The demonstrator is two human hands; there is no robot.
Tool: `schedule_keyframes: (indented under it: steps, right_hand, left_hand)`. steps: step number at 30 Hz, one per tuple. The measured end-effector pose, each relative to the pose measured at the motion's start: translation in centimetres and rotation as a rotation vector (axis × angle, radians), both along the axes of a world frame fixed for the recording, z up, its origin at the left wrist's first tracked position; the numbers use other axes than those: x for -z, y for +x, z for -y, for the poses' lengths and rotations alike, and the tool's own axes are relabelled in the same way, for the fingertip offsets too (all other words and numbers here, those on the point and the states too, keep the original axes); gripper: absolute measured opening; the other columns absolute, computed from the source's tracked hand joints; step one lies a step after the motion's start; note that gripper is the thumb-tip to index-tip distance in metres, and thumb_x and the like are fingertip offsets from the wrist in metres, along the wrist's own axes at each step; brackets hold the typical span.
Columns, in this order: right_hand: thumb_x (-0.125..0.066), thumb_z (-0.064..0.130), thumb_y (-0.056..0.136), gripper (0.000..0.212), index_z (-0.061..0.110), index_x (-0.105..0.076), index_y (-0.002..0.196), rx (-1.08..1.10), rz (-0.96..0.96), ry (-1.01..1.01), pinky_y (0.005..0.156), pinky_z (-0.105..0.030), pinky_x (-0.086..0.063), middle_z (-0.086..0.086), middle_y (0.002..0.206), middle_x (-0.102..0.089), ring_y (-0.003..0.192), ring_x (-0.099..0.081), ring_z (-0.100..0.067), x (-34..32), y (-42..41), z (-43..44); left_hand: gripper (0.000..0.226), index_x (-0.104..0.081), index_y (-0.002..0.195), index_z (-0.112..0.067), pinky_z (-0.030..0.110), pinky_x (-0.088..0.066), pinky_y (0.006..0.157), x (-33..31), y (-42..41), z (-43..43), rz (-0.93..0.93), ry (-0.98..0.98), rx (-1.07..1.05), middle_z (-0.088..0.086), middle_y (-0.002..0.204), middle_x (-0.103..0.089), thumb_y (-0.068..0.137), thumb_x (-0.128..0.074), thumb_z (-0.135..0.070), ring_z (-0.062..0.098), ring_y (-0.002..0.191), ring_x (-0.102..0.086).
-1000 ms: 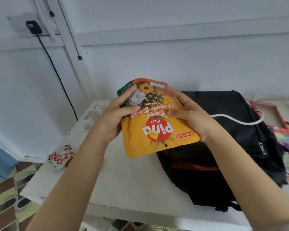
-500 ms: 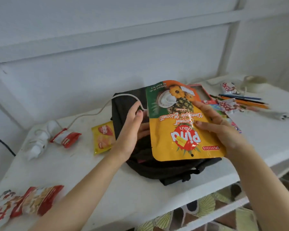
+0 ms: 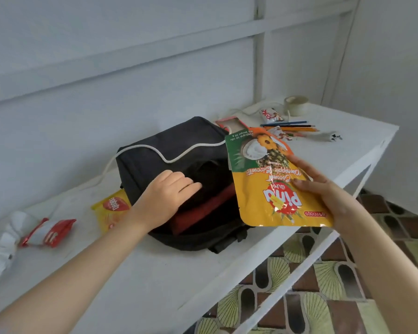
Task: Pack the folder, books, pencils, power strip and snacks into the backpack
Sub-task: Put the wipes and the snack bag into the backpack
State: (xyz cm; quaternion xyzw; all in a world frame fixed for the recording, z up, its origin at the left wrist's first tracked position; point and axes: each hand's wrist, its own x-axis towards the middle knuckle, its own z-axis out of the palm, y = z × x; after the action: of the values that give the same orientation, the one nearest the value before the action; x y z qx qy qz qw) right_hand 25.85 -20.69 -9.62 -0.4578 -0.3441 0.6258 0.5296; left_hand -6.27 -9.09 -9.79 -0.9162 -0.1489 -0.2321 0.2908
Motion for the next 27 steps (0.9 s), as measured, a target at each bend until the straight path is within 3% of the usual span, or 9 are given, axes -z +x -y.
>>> schedule_keyframes:
  steps: [2,5,8,12,15,17,21,25,27]
  right_hand:
    - [-0.063,0.014,0.073,0.053,0.046,-0.061,0.115,0.005,-0.008,0.006,0.048,-0.030,-0.056,-0.008,0.120,-0.061,0.071,-0.071,-0.028,0.2,0.0,0.4]
    - [-0.063,0.016,0.074,0.053,0.046,-0.059,0.117,-0.003,-0.002,0.012,0.049,-0.030,-0.056,-0.008,0.123,-0.060,0.074,-0.071,-0.028,0.5,-0.2,0.7]
    - [-0.063,0.015,0.074,0.053,0.045,-0.060,0.117,-0.002,-0.009,0.026,0.050,-0.031,-0.056,-0.008,0.124,-0.059,0.075,-0.071,-0.028,0.8,-0.4,0.8]
    - [-0.064,0.015,0.073,0.053,0.046,-0.060,0.117,-0.048,0.019,0.021,0.052,-0.033,-0.058,-0.008,0.119,-0.063,0.075,-0.070,-0.028,0.9,-0.9,0.8]
    - [-0.064,0.015,0.074,0.052,0.045,-0.061,0.116,-0.098,0.053,0.005,0.056,-0.035,-0.059,-0.008,0.117,-0.065,0.078,-0.070,-0.029,1.1,-1.1,0.6]
    - [-0.065,0.016,0.074,0.052,0.045,-0.061,0.117,-0.130,0.087,-0.014,0.058,-0.035,-0.059,-0.008,0.116,-0.066,0.081,-0.070,-0.030,1.4,-1.3,0.4]
    - [-0.069,0.017,0.071,0.053,0.043,-0.061,0.117,-0.161,0.165,-0.070,0.062,-0.037,-0.059,-0.010,0.116,-0.066,0.089,-0.069,-0.035,1.9,-1.7,0.1]
    - [-0.069,0.018,0.072,0.052,0.043,-0.061,0.117,-0.193,0.219,-0.097,0.065,-0.038,-0.059,-0.009,0.114,-0.067,0.093,-0.068,-0.036,2.2,-1.9,0.0]
    - [-0.067,0.017,0.076,0.049,0.043,-0.061,0.117,-0.198,0.246,-0.104,0.065,-0.038,-0.059,-0.008,0.113,-0.068,0.092,-0.069,-0.035,2.1,-1.8,-0.1]
  left_hand:
    - [0.027,-0.062,0.113,-0.006,0.036,-0.047,0.067,-0.1,-0.1,0.1,-0.024,-0.106,-0.045,0.006,0.087,-0.067,0.087,-0.056,-0.012,0.024,0.075,-0.060]
    - [0.065,-0.058,0.121,-0.006,0.033,-0.050,0.070,-0.2,-0.4,0.8,-0.089,-0.242,-0.178,0.004,0.082,-0.065,0.070,-0.078,-0.040,0.020,0.073,-0.059]
    - [0.077,-0.047,0.129,-0.007,0.033,-0.053,0.063,-0.2,-0.3,1.0,-0.087,-0.339,-0.283,0.006,0.081,-0.063,0.065,-0.082,-0.031,0.024,0.072,-0.062]
    - [0.049,-0.028,0.132,-0.024,0.041,-0.050,0.071,-2.1,-0.1,-0.1,0.157,-0.646,-0.386,0.015,0.089,-0.064,0.090,-0.051,-0.015,0.032,0.080,-0.063]
    - [0.047,-0.021,0.119,-0.033,0.035,-0.041,0.060,-4.9,-1.3,-3.4,0.443,-0.947,-0.415,0.015,0.065,-0.051,0.091,-0.043,-0.004,0.025,0.053,-0.048]
    - [0.050,-0.019,0.115,-0.040,0.030,-0.036,0.052,-5.8,-2.1,-5.1,0.557,-1.086,-0.444,0.012,0.071,-0.044,0.093,-0.040,0.000,0.016,0.048,-0.038]
    - [0.060,-0.035,0.126,-0.039,0.035,-0.044,0.082,-5.1,-1.7,-5.9,0.280,-0.863,-0.512,0.009,0.124,-0.046,0.089,-0.034,0.008,0.024,0.101,-0.054]
    - [0.071,-0.032,0.136,-0.051,0.034,-0.048,0.068,-3.6,-2.1,-5.3,-0.023,-0.672,-0.560,-0.002,0.148,-0.030,0.090,-0.030,0.003,0.026,0.108,-0.054]
    - [0.051,-0.016,0.140,-0.054,0.030,-0.046,0.065,-3.0,-2.2,-4.4,-0.145,-0.604,-0.660,0.004,0.152,-0.024,0.099,-0.031,-0.028,0.029,0.111,-0.054]
